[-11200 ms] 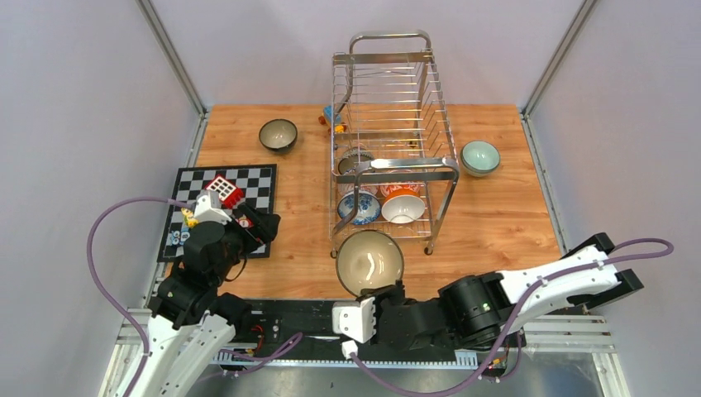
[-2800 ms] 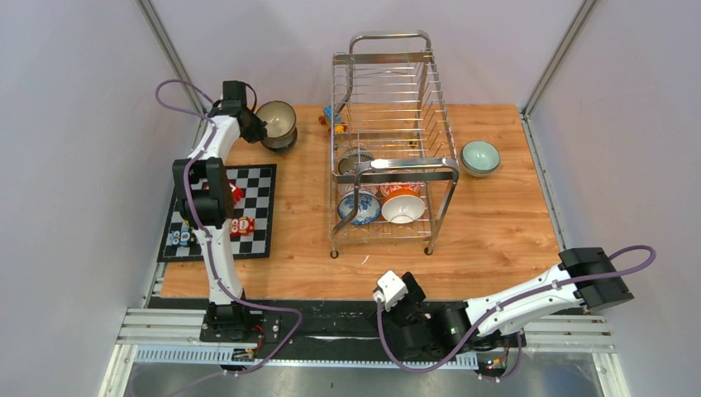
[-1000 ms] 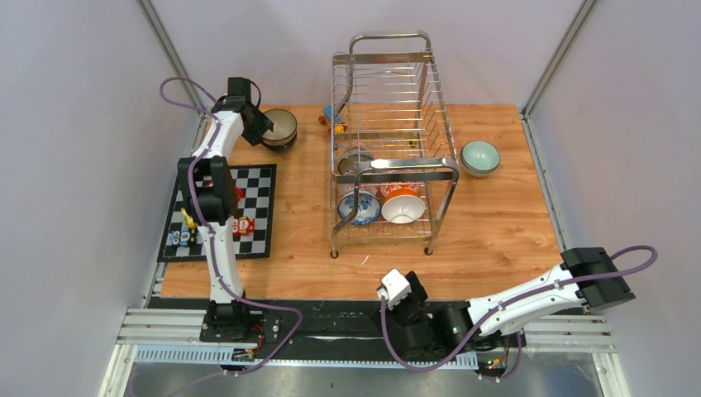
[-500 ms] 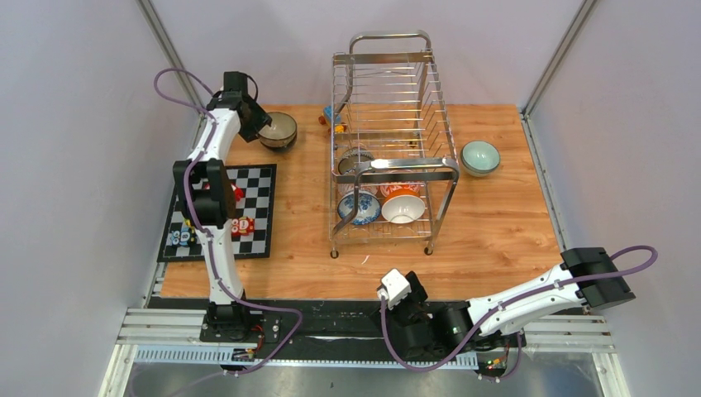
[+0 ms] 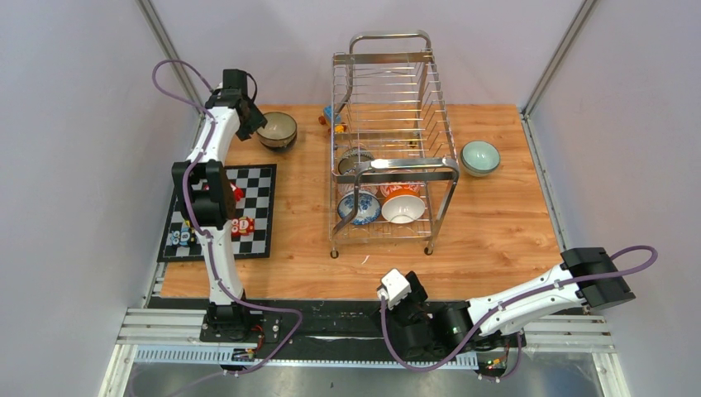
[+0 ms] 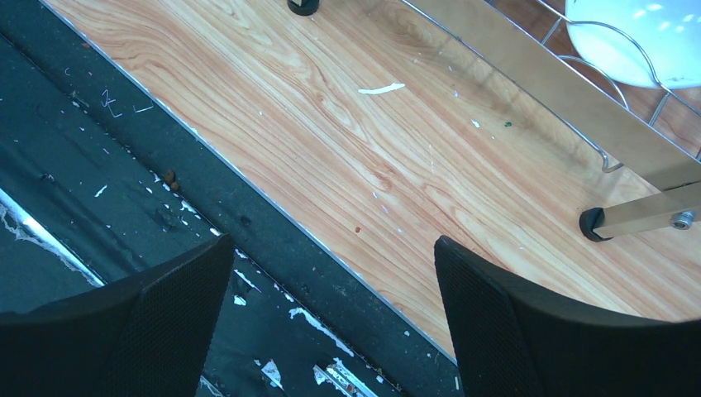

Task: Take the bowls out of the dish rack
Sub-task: Adjust the bowl in the bowl.

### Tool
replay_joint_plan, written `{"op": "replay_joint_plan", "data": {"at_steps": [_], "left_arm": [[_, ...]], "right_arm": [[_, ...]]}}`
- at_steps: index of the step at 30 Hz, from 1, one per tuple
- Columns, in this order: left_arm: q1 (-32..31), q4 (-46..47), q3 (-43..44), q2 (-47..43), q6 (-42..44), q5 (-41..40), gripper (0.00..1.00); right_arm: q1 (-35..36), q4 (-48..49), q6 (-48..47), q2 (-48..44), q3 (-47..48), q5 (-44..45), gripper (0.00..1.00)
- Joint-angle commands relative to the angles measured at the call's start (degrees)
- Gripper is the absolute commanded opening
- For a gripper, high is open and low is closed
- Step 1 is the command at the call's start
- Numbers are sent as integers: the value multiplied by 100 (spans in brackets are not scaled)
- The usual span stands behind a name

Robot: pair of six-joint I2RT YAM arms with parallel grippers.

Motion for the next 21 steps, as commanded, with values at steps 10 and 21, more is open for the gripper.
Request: {"op": "replay_joint_plan", "data": {"at_steps": [10, 21], "left_arm": [[-24, -126, 252, -23, 290, 32, 33], [-84, -156, 322, 188, 392, 107, 29]], "right_arm": [[-51, -93, 82, -6, -42, 99, 94], [-64, -92, 92, 31, -35, 110, 94]]}}
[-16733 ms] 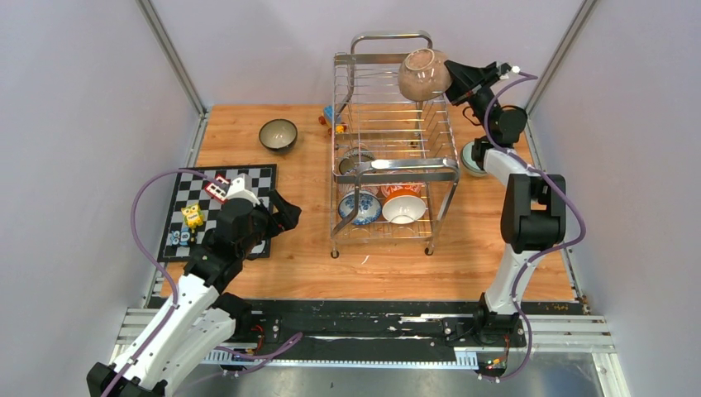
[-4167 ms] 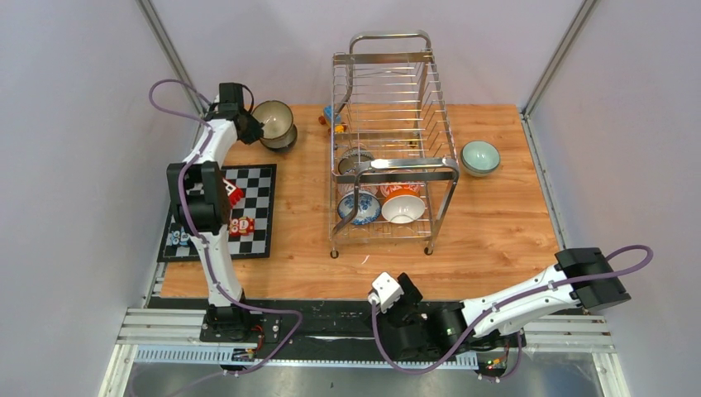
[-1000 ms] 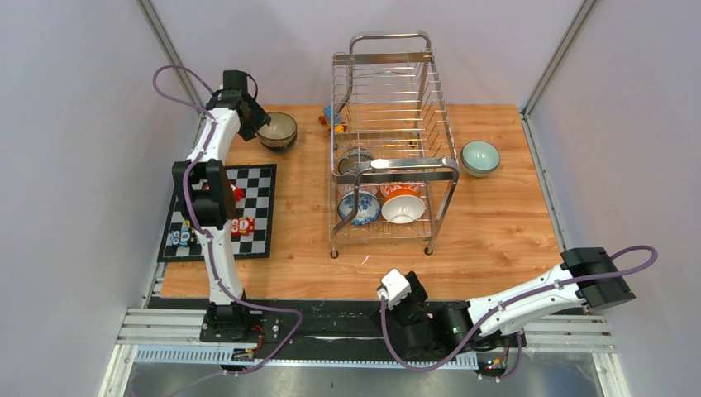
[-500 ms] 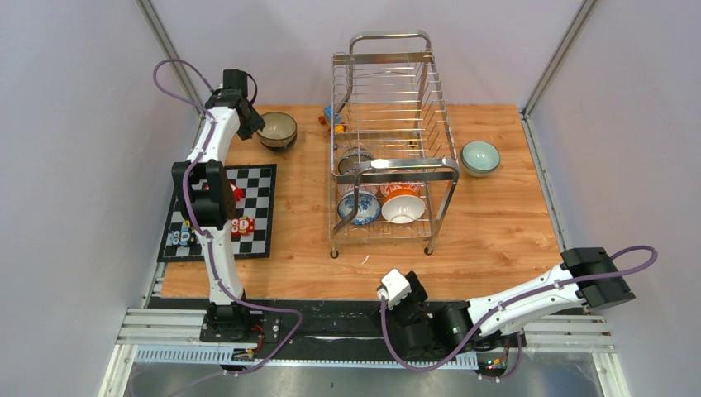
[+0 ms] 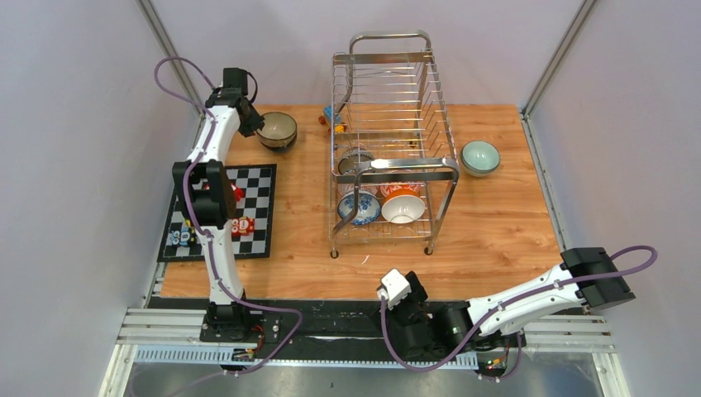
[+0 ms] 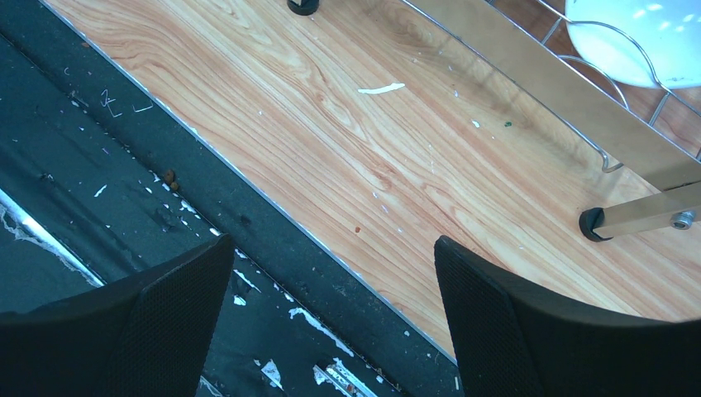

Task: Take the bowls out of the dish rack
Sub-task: Adjust the bowl in the bowl.

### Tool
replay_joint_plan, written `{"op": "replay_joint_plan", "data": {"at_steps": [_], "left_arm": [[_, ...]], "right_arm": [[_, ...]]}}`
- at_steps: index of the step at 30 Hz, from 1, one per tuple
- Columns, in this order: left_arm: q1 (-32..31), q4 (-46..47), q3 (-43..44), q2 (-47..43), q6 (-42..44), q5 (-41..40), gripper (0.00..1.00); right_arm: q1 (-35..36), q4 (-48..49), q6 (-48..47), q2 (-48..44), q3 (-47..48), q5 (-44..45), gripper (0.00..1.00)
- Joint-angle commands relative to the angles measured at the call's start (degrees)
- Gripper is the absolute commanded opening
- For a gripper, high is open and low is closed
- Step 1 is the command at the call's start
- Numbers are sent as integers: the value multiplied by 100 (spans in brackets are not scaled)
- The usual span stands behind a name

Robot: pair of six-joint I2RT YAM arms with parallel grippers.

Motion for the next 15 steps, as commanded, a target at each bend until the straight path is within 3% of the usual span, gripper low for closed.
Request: {"op": "replay_joint_plan", "data": {"at_steps": [1, 8, 15], "left_arm": [[-91, -38, 205, 170, 151, 46, 29], [-110, -52, 217, 279, 169, 60, 29], [-106, -63, 241, 347, 207, 78, 16]], "right_arm": [[-66, -94, 85, 14, -43, 110, 94], [-74, -92, 99, 11, -43, 110, 94], [-73, -95, 96, 20, -40, 117, 94]]}}
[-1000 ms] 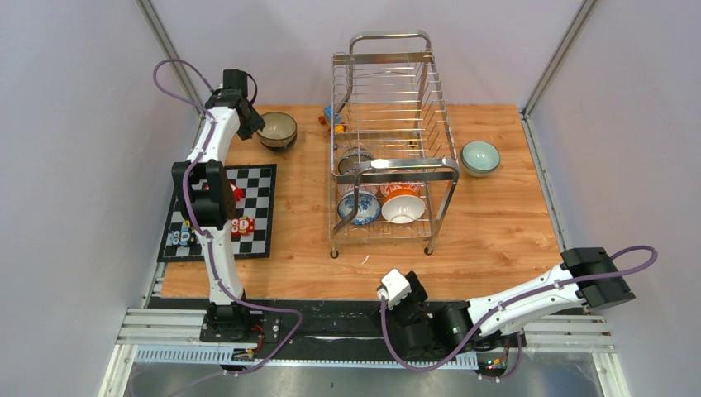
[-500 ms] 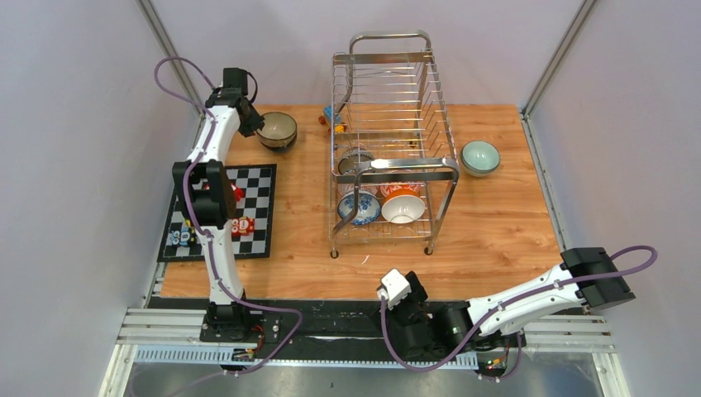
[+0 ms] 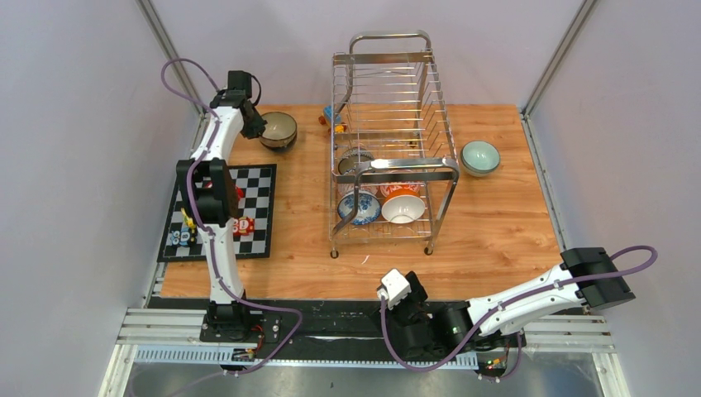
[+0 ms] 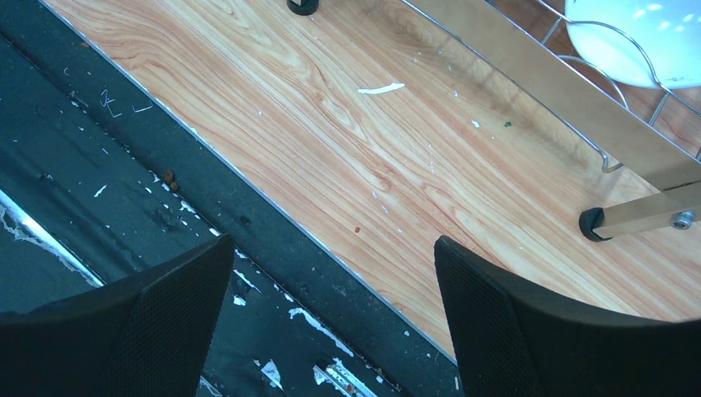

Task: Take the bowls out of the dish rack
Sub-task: Adjust the bowl in the bowl.

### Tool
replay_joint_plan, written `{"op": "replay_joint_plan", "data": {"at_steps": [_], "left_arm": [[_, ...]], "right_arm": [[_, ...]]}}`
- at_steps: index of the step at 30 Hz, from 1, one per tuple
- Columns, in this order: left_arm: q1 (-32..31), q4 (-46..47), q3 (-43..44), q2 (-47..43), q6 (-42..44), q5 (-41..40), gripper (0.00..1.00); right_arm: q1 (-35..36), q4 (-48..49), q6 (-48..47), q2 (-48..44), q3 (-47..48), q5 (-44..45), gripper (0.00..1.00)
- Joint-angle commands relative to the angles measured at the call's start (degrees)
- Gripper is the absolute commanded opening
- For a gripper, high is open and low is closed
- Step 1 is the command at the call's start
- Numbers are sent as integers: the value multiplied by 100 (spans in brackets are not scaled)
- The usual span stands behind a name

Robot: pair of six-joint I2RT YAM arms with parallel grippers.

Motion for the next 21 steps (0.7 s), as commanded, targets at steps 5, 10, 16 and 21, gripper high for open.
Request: {"op": "replay_joint_plan", "data": {"at_steps": [5, 10, 16, 21], "left_arm": [[-31, 33, 195, 139, 33, 164, 8], [-31, 243, 143, 54, -88, 416, 0], [-31, 400, 187, -71, -246, 664, 0], [-31, 509, 103, -112, -410, 770, 0]], "right_arm": [[-73, -94, 96, 23, -40, 119, 94], [-70, -93, 100, 31, -43, 118, 94], [-71, -91, 85, 35, -23, 110, 94], [-72, -90, 92, 37, -22, 110, 94]]}}
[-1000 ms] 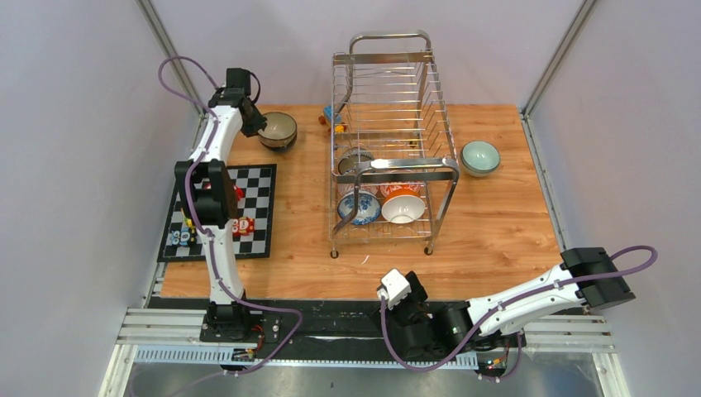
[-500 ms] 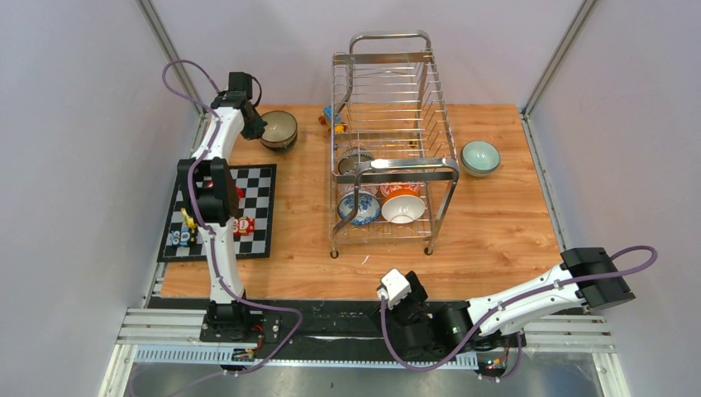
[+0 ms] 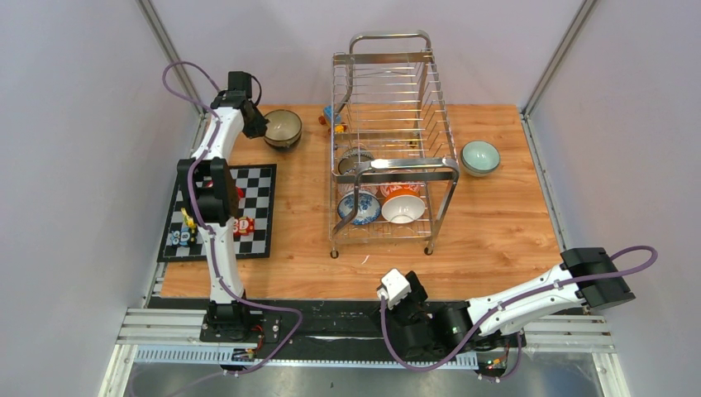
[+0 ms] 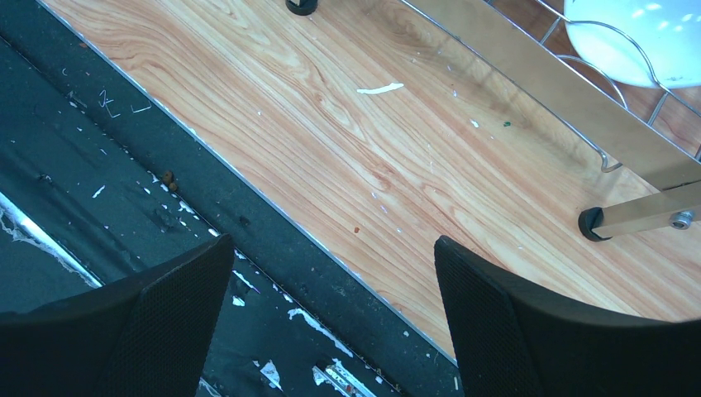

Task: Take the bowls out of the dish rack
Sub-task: Adjust the bowl in the bowl.

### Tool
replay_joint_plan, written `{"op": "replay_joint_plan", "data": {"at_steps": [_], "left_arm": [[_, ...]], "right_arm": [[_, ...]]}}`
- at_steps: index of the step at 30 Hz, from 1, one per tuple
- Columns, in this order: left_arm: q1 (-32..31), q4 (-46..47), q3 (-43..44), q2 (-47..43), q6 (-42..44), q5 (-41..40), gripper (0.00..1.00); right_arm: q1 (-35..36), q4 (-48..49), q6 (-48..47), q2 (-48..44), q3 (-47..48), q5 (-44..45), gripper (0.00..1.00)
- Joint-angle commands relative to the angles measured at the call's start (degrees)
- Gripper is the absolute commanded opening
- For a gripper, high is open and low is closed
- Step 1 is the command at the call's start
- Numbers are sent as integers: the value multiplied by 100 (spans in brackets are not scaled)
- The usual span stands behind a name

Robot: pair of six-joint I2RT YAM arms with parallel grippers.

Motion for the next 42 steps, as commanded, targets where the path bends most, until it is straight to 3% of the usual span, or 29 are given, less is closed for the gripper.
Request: {"op": "replay_joint_plan", "data": {"at_steps": [1, 14, 29, 42], "left_arm": [[-49, 362, 73, -204, -273, 564, 0], [58, 954, -849, -426, -580, 809, 0], [68, 289, -156, -540, -173, 208, 0], [60, 412, -355, -482, -305, 506, 0]], "right_arm": [[-62, -89, 93, 38, -25, 110, 94], [-58, -90, 100, 27, -31, 108, 94], [-60, -97, 61, 109, 24, 110, 94], [-55, -97, 59, 70, 2, 110, 94]]}}
